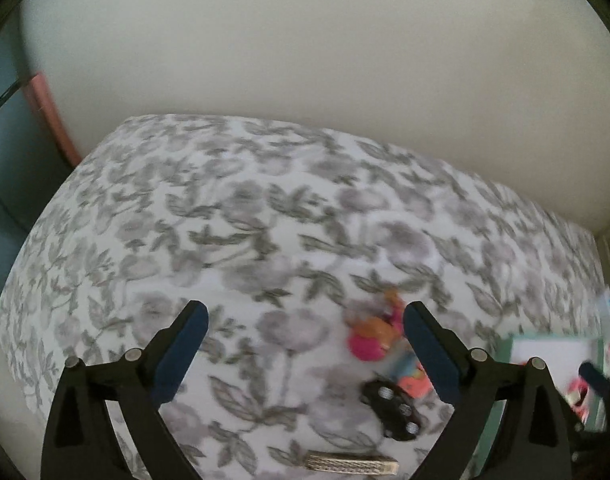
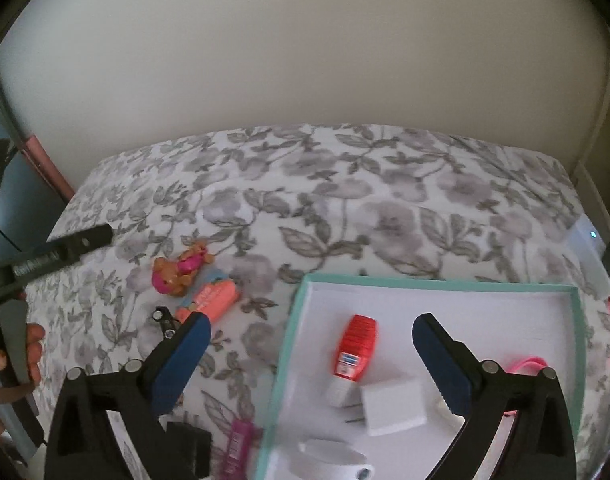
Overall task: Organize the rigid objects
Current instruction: 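Move the left tool toward the pink doll figure while the right tool approaches the orange-blue case, then grasp the pink doll figure with the left tool while the right tool grasps the orange-blue case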
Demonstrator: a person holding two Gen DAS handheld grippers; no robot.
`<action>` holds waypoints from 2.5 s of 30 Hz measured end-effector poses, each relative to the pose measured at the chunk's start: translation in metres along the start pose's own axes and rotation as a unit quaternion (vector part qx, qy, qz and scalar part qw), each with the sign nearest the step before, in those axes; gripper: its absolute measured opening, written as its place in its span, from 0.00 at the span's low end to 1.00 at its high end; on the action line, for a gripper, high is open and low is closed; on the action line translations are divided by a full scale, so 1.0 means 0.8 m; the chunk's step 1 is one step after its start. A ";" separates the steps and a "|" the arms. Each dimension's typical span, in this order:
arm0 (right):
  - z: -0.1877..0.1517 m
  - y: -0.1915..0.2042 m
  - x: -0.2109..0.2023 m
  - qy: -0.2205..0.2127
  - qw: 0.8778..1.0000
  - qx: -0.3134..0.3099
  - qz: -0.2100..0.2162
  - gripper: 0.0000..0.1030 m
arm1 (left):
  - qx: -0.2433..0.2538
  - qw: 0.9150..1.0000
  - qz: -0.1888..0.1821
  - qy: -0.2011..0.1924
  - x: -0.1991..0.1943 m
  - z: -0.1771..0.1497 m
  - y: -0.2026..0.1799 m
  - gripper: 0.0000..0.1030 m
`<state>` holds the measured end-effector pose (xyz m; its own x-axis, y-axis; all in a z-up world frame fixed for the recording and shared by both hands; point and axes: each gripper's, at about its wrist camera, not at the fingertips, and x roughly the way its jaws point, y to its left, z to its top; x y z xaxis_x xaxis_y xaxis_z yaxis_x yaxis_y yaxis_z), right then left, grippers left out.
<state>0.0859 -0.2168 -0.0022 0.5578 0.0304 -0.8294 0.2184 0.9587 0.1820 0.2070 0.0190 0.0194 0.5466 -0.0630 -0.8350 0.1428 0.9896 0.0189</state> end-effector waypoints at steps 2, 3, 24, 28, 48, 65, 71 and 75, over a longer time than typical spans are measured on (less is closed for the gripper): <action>-0.002 0.009 0.007 0.002 1.000 -0.003 0.005 1.00 | -0.011 1.000 0.011 -0.012 -0.001 0.003 0.019 0.96; -0.002 0.013 0.010 0.003 1.000 -0.005 0.006 1.00 | -0.016 1.000 0.013 -0.016 -0.001 0.004 0.027 0.96; 0.004 0.093 0.107 0.069 0.996 -0.047 0.018 1.00 | -0.071 0.990 -0.095 0.076 0.075 -0.010 0.043 0.96; 0.008 0.108 0.123 0.079 0.995 -0.062 0.009 1.00 | -0.072 0.989 -0.092 0.091 0.088 -0.014 0.040 0.96; 0.008 0.121 0.176 0.110 0.991 -0.061 -0.042 0.99 | -0.063 0.982 -0.131 0.119 0.111 -0.022 0.014 0.96; 0.008 0.083 0.148 0.105 0.993 -0.048 -0.030 0.74 | -0.030 0.979 -0.162 0.121 0.123 -0.035 -0.038 0.96; 0.007 0.086 0.149 0.103 0.993 -0.055 -0.035 0.68 | -0.016 0.980 -0.153 0.125 0.131 -0.041 -0.052 0.95; 0.007 0.083 0.146 0.102 0.993 -0.055 -0.035 0.62 | -0.002 0.982 -0.131 0.133 0.138 -0.046 -0.058 0.92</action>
<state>0.1699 -0.1511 -0.0842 0.3680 0.0076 -0.9298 0.1554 0.9854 0.0696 0.2306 -0.0294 -0.0938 0.2562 -0.2795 -0.9253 0.2460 0.9446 -0.2172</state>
